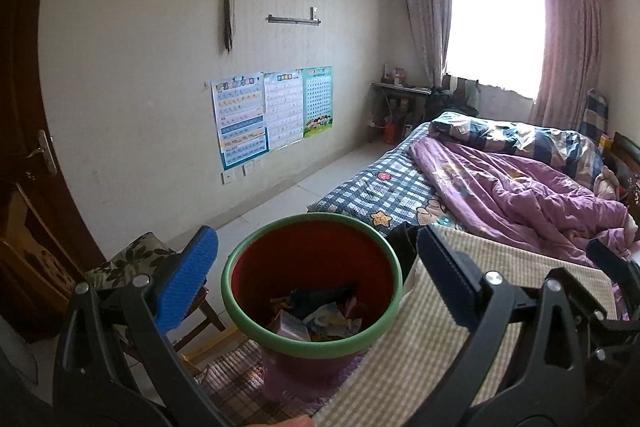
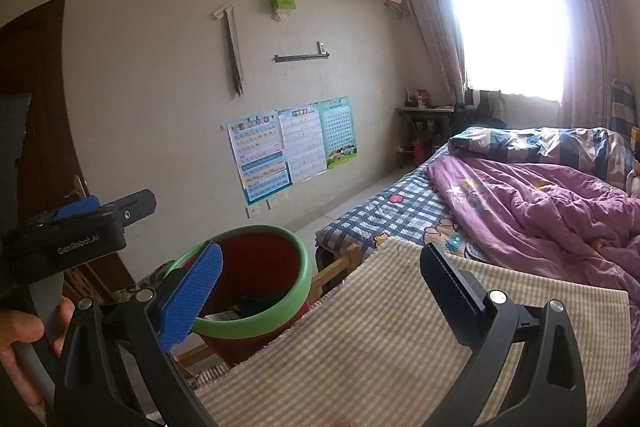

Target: Collect trash

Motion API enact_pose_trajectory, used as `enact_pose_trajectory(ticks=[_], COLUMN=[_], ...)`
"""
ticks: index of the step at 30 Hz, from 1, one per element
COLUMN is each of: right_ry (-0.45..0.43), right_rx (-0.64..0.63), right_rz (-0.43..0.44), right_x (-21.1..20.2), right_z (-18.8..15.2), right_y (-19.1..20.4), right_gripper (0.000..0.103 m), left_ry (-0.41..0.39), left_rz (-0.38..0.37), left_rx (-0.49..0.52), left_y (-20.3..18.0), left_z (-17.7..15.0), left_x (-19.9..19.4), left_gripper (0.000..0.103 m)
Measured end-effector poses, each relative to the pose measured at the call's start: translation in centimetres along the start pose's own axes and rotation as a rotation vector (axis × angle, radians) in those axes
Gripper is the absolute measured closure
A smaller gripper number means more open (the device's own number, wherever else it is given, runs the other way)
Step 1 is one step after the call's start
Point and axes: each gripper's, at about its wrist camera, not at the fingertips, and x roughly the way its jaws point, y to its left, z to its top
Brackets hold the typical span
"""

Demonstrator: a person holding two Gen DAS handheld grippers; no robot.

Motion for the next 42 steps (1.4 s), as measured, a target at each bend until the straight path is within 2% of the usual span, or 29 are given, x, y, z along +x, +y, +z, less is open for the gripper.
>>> enact_pose_trajectory(ticks=[24, 38, 42], right_ry=[0.024, 0.036, 0.057], right_rx=[0.013, 0.024, 0.033], right_rz=[0.008, -0.003, -0.011], right_x=[0.7, 0.8, 1.1], right_z=[-0.1, -0.3, -0.7], right_y=[-0.6, -0.9, -1.3], right_gripper=[0.007, 0.007, 0.007], left_ry=[0.023, 0.030, 0.051], left_rz=[0.008, -0.024, 0.002], left_rx=[0.016, 0.021, 0.039], left_y=[-0.6, -0.6, -1.0], left_z=[-0.3, -0.6, -0.7], left_x=[0.6, 0.6, 0.9], left_gripper=[0.005, 0.005, 0.005])
